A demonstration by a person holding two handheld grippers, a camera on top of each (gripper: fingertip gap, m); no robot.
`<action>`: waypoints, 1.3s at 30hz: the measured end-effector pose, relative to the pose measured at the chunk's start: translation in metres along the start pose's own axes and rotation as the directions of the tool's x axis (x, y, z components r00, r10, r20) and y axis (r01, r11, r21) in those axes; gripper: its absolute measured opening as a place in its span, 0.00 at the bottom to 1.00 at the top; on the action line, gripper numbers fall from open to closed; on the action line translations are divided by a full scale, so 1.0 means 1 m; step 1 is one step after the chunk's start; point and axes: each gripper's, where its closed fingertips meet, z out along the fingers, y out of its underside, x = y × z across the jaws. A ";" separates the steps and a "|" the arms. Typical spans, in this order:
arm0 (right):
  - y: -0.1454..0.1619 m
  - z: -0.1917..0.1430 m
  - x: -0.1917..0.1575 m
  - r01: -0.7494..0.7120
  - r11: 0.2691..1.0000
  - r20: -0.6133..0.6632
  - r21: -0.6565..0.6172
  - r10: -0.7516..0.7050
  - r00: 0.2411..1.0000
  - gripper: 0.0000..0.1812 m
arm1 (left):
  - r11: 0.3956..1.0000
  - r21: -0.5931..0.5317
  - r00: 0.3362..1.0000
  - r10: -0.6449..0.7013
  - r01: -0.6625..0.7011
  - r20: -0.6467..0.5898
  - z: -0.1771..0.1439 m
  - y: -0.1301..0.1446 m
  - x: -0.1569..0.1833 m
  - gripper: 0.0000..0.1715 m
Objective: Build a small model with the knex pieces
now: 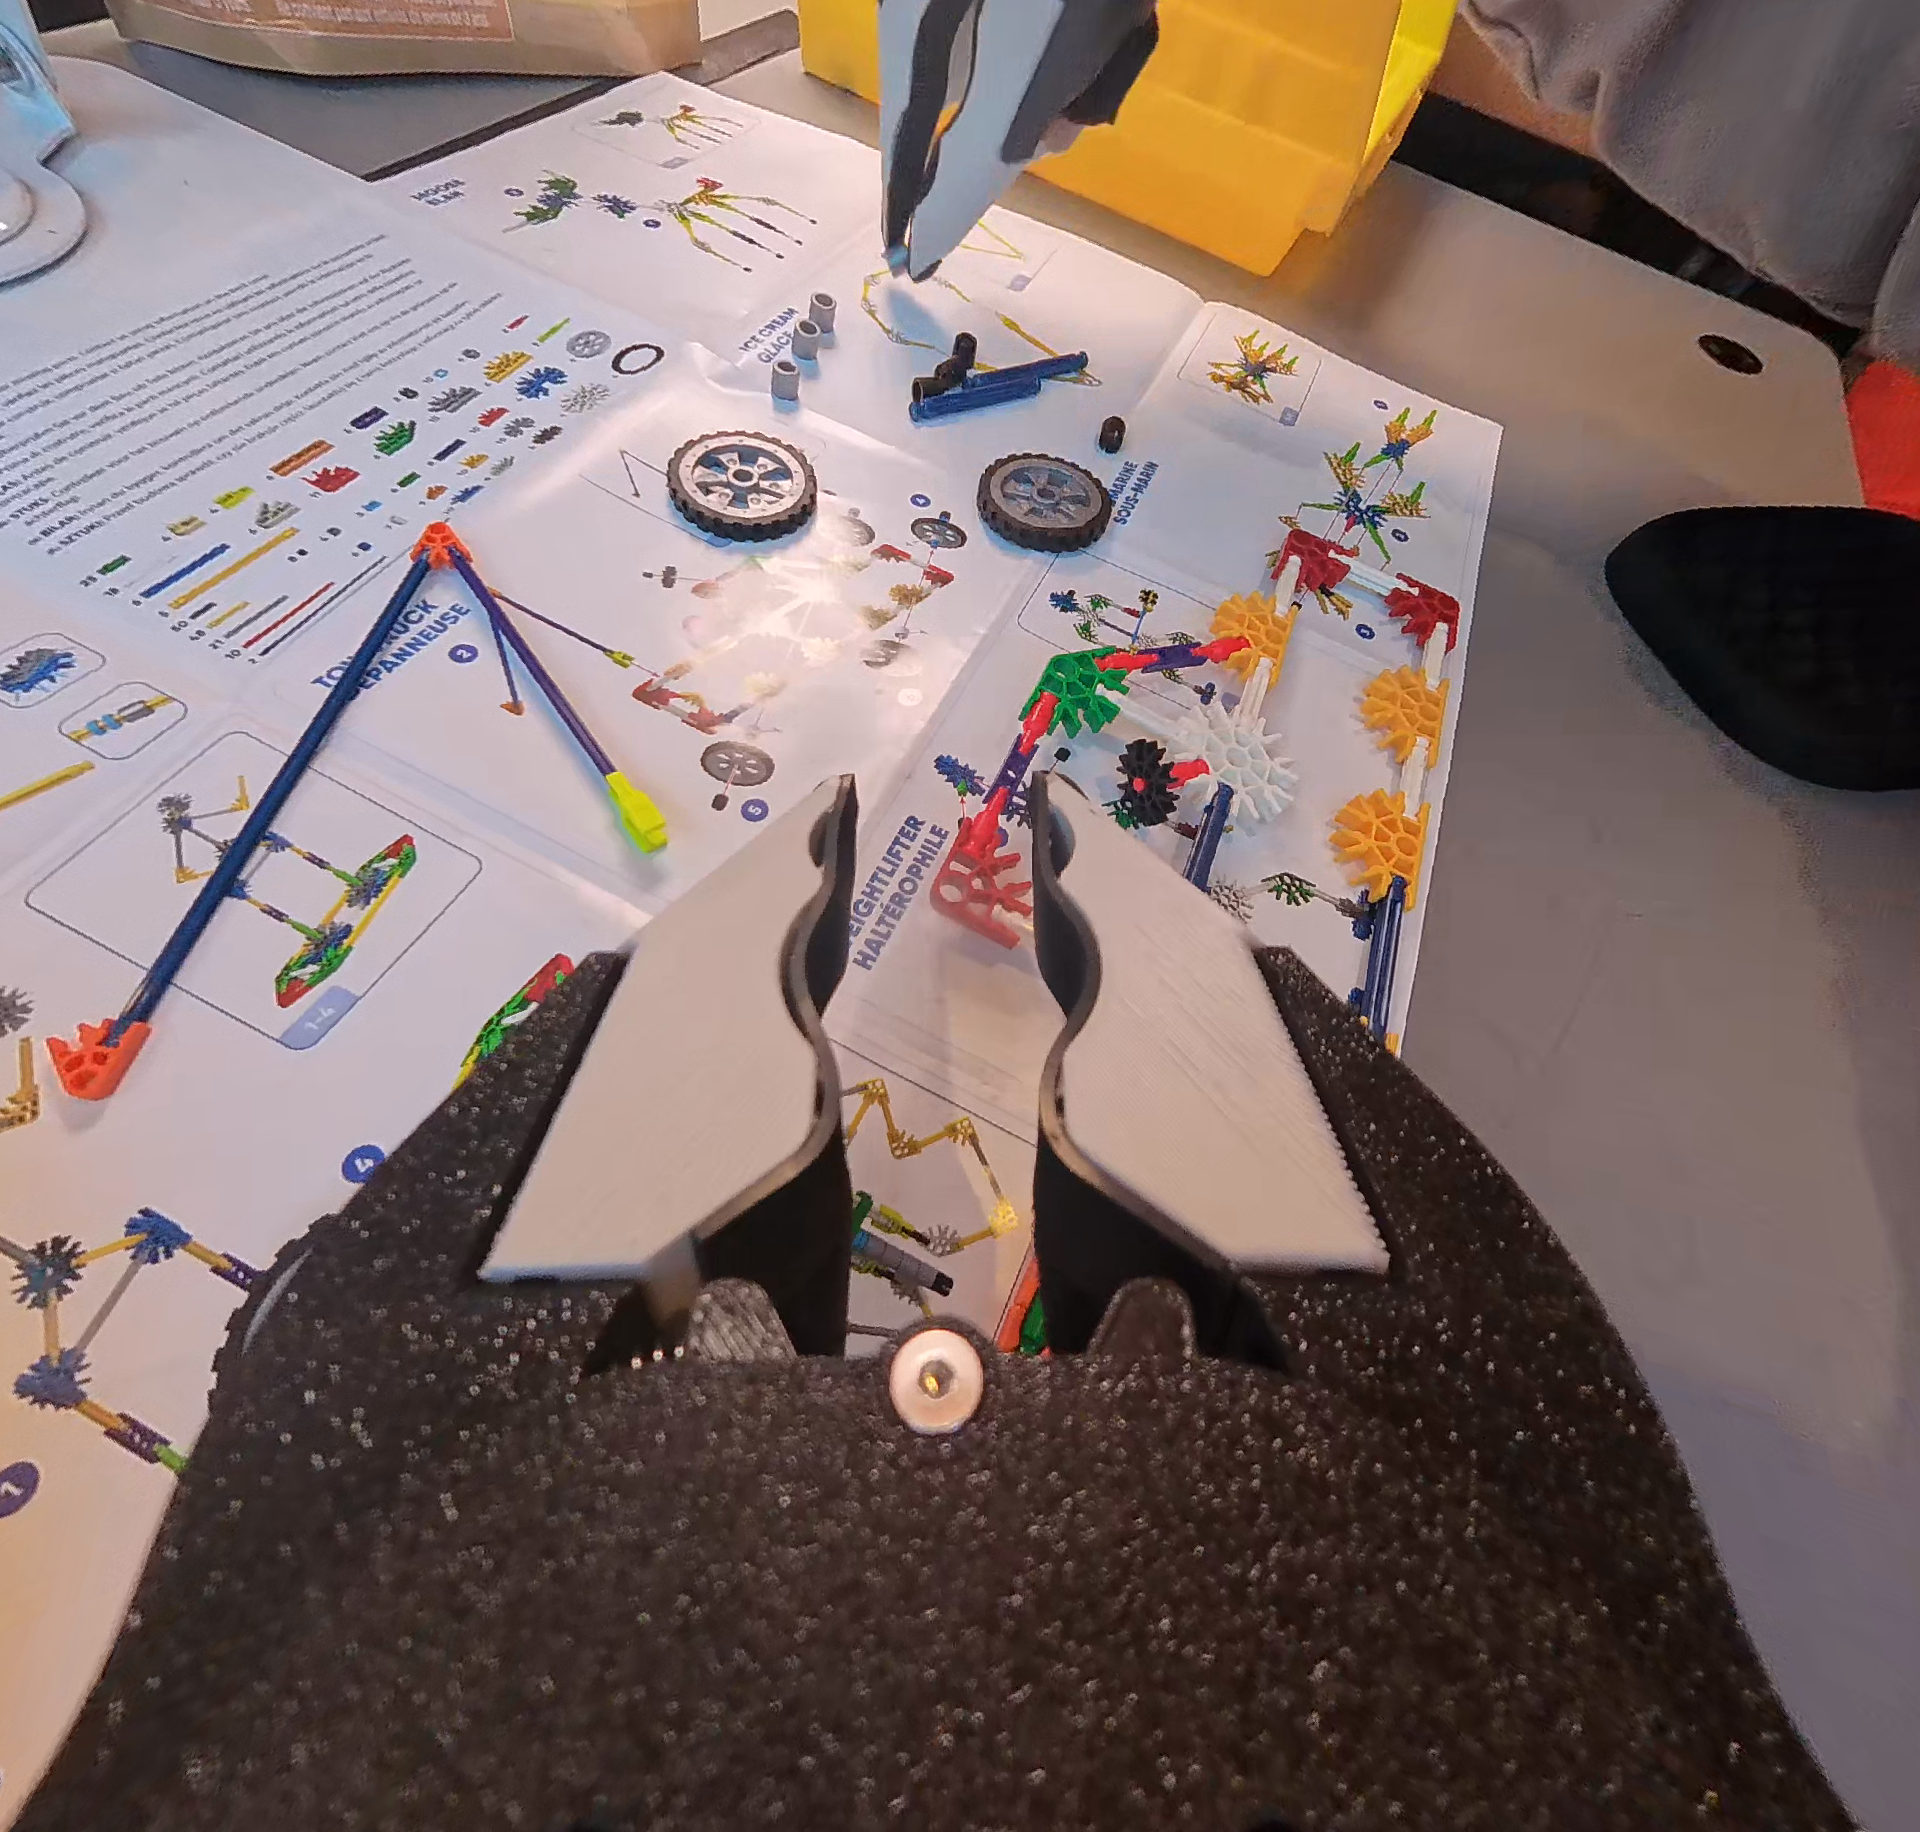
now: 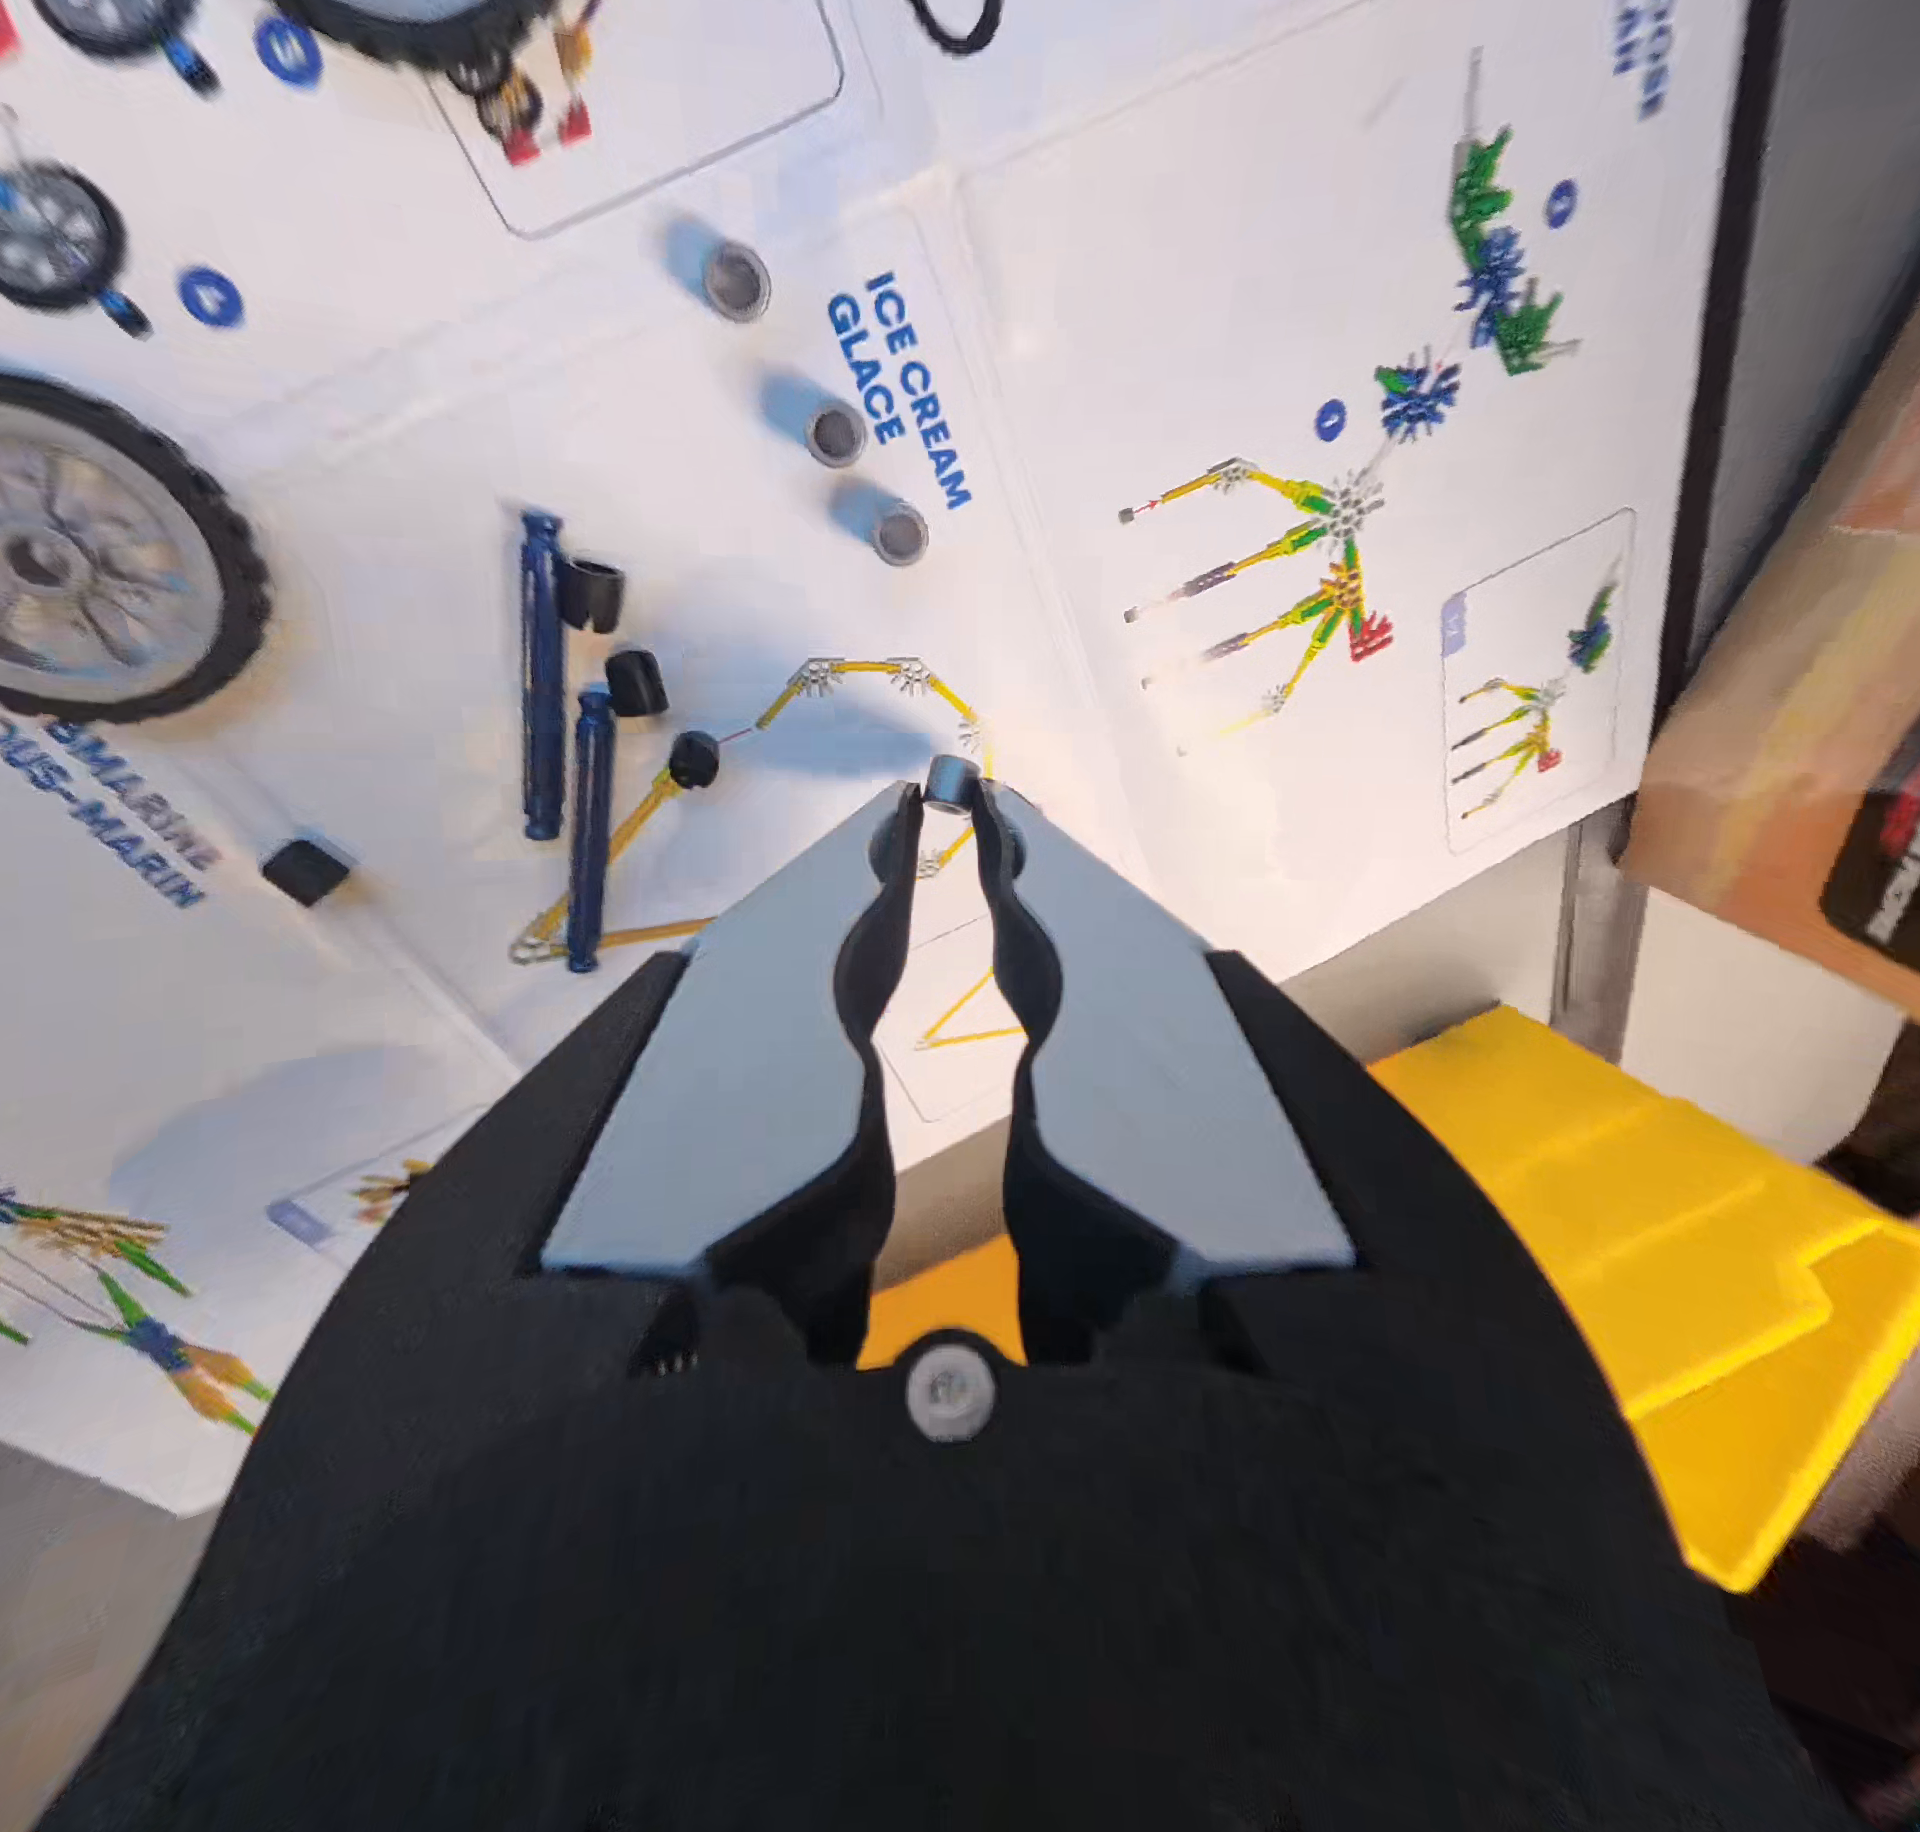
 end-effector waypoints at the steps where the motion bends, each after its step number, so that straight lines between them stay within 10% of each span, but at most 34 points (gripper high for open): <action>1: 0.002 0.005 0.001 0.066 0.996 0.015 -0.054 -0.065 0.998 0.05 | 1.000 0.001 1.000 -0.001 0.001 0.000 0.000 0.000 0.000 0.18; 12: -0.007 0.012 0.000 0.227 0.962 0.095 -0.151 -0.215 0.972 0.08 | 1.000 -0.002 1.000 -0.010 0.010 -0.015 0.000 0.001 0.001 0.18; 28: -0.004 0.007 0.010 -0.226 0.942 0.091 0.249 0.209 0.974 0.09 | 1.000 -0.018 1.000 0.001 -0.001 -0.013 0.002 0.003 0.002 0.18; 39: -0.015 0.016 0.030 -0.261 0.911 0.037 0.320 0.263 0.964 0.06 | 1.000 -0.018 1.000 -0.009 0.009 -0.019 0.001 0.003 0.002 0.18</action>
